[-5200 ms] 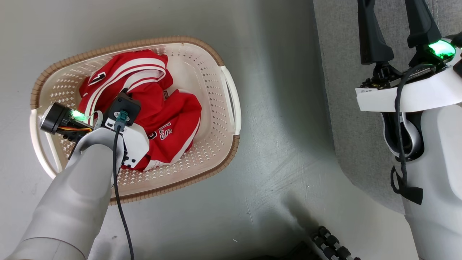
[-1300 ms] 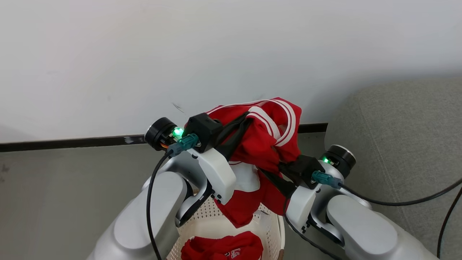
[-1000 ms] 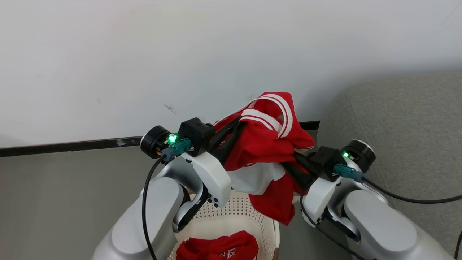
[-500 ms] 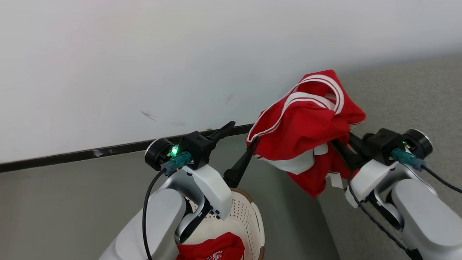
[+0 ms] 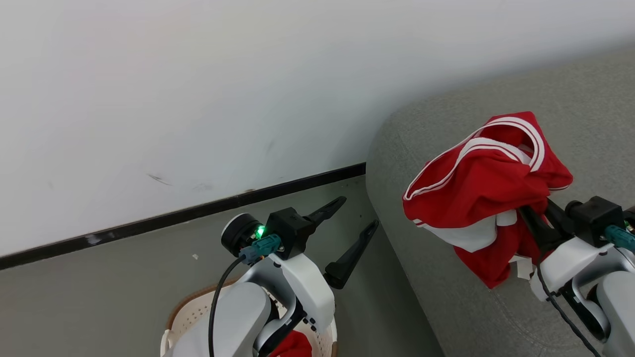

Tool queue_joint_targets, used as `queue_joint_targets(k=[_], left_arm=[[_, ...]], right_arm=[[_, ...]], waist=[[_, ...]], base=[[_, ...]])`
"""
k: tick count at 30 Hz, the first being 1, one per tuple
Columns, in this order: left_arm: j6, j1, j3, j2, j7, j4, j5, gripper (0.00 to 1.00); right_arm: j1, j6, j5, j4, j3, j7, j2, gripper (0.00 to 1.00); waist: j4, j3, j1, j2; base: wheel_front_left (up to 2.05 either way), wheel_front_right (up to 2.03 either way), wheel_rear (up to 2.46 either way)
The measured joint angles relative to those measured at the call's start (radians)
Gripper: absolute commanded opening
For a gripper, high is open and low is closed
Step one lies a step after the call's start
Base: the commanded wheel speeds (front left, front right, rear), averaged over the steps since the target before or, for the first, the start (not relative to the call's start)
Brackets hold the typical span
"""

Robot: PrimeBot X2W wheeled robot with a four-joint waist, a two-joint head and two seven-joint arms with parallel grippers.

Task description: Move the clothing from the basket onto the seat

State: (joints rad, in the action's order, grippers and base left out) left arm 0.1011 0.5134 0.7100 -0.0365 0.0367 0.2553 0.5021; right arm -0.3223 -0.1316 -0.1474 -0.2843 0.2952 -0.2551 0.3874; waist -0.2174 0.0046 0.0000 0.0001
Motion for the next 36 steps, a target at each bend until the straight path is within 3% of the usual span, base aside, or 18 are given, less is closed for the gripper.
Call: queue_joint_targets(k=[10,16,25,36], left_arm=[[0.002,-0.026,0.024,0.000,0.022,0.000,0.017,1.00],[-0.013,-0.041,0.030,-0.001,0.033,0.001,0.017,1.00],[-0.056,-0.053,0.028,-0.001,0.035,-0.002,0.002,1.00],[-0.108,-0.047,0.021,-0.027,0.017,-0.045,-0.049,1.00]], right_arm=[[0.105,0.000,0.008,0.047,-0.079,0.000,0.020,0.00],[0.105,0.000,-0.002,0.081,-0.065,0.000,0.030,0.00],[-0.080,0.000,-0.109,0.048,-0.046,0.000,0.050,0.00],[-0.301,0.000,-0.127,-0.085,-0.098,0.009,0.101,0.00]], waist=[[-0.089,-0.011,0.0000,0.0000],[-0.138,-0.010,0.0000,0.0000],[-0.176,0.030,0.0000,0.0000],[-0.169,0.118,0.0000,0.0000]], base=[[0.00,0.00,0.00],[0.00,0.00,0.00],[0.00,0.00,0.00],[0.00,0.00,0.00]])
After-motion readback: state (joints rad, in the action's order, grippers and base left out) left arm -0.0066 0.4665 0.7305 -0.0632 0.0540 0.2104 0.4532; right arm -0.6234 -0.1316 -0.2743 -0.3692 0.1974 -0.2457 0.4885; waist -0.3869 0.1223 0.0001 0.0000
